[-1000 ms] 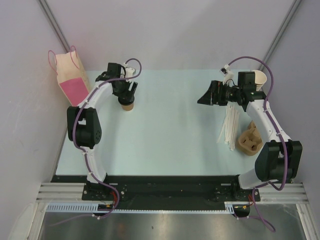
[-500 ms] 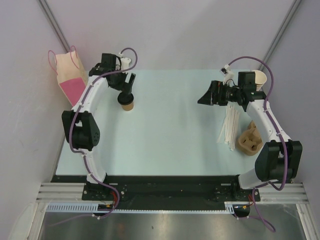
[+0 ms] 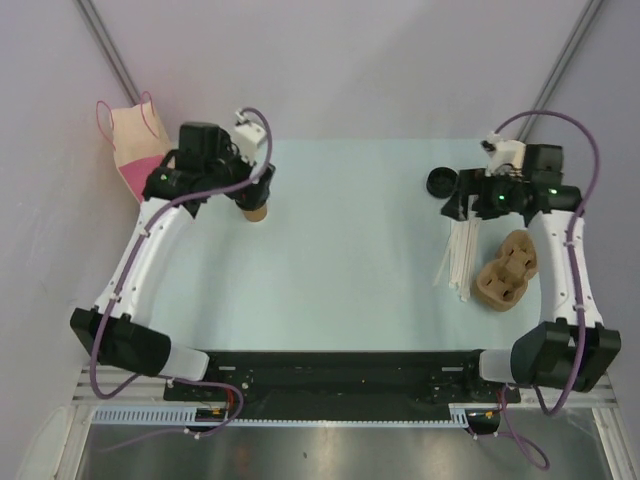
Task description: Pack the takeout coffee
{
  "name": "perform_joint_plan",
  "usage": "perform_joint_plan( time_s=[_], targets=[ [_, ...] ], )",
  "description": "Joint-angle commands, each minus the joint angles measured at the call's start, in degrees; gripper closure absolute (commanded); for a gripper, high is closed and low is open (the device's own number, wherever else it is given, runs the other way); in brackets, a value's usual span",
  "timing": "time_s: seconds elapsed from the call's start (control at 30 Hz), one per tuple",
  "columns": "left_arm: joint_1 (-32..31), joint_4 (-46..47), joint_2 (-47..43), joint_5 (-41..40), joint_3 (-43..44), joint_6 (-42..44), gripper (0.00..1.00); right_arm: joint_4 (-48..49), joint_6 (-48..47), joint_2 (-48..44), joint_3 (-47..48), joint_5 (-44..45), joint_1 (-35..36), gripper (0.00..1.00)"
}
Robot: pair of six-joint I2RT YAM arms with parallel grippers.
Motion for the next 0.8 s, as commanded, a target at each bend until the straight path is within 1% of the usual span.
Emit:
perform_joint_plan(
  time_s=[0.0,0.03,0.07,0.1,0.13,0.2,0.23,0.3,0.4,0.47,0.5,0.57,0.67,0.7,0.77],
  targets=[
    [-8.7,2.8,-6.6,1.3,-12.4,1.0,0.01,-15.2,-9.9,-8.0,3.6,15.7,-11.2,0.07],
    [-9.7,4.1,-8.3,1.2,-13.5,0.2,0.01,-16.4,-10.4,-9.0,3.5,17.5,-13.4,0.12],
    [-10.6,4.5,-8.7,2.7,-14.3,-1.3,0.01,-17.2,-11.1,-11.0,3.5,19.0,-17.7,0.14],
    [-11.2,4.6,-8.8,3.6,-14.7,-2.1,0.01,-18.4,-12.9,-11.8,3.3,20.3,-19.4,0.17],
    [-12.4,4.8,-8.6,4.3,-14.9,-2.9,0.01,-18.7,-13.8,-12.4,3.1,22.6,-21.1,0.23],
    [-13.2,4.6,-7.8,5.9,-14.2,-5.3,0.01,-19.1,-14.9,-12.8,2.0,26.1,-23.6,0.26],
    [-14.0,3.9,-7.4,6.4,-12.9,-5.9,0.01,-19.0,-15.3,-12.5,1.3,26.4,-24.5,0.32],
    [-15.1,3.2,-6.1,6.7,-10.9,-7.4,0.02,-18.9,-15.0,-11.1,0.0,25.8,-27.4,0.38],
    [-16.2,2.5,-5.5,6.6,-8.7,-9.3,0.02,-16.8,-11.7,-9.5,-1.7,22.5,-31.6,0.39],
    [-16.6,2.3,-5.1,6.4,-7.8,-10.1,0.02,-15.7,-7.9,-8.7,-3.3,22.0,-32.4,0.44],
    [-16.8,2.0,-5.1,6.5,-7.4,-10.2,0.02,-14.0,-6.6,-8.2,-4.0,22.8,-32.7,0.49],
    [-16.9,1.9,-5.1,6.6,-7.4,-10.1,0.02,-12.0,-3.7,-8.0,-7.0,23.3,-33.0,0.5],
    [-16.8,1.7,-5.1,6.5,-7.8,-9.8,0.02,-7.8,-1.3,-7.4,-11.7,22.5,-33.4,0.56],
    [-16.9,1.5,-5.2,6.3,-7.9,-9.7,0.02,-6.1,-0.7,-7.0,-12.8,22.2,-33.5,0.59],
    [-16.9,1.4,-5.1,6.2,-8.0,-9.4,0.02,-4.5,0.7,-5.9,-15.4,21.5,-33.9,0.6]
  ],
)
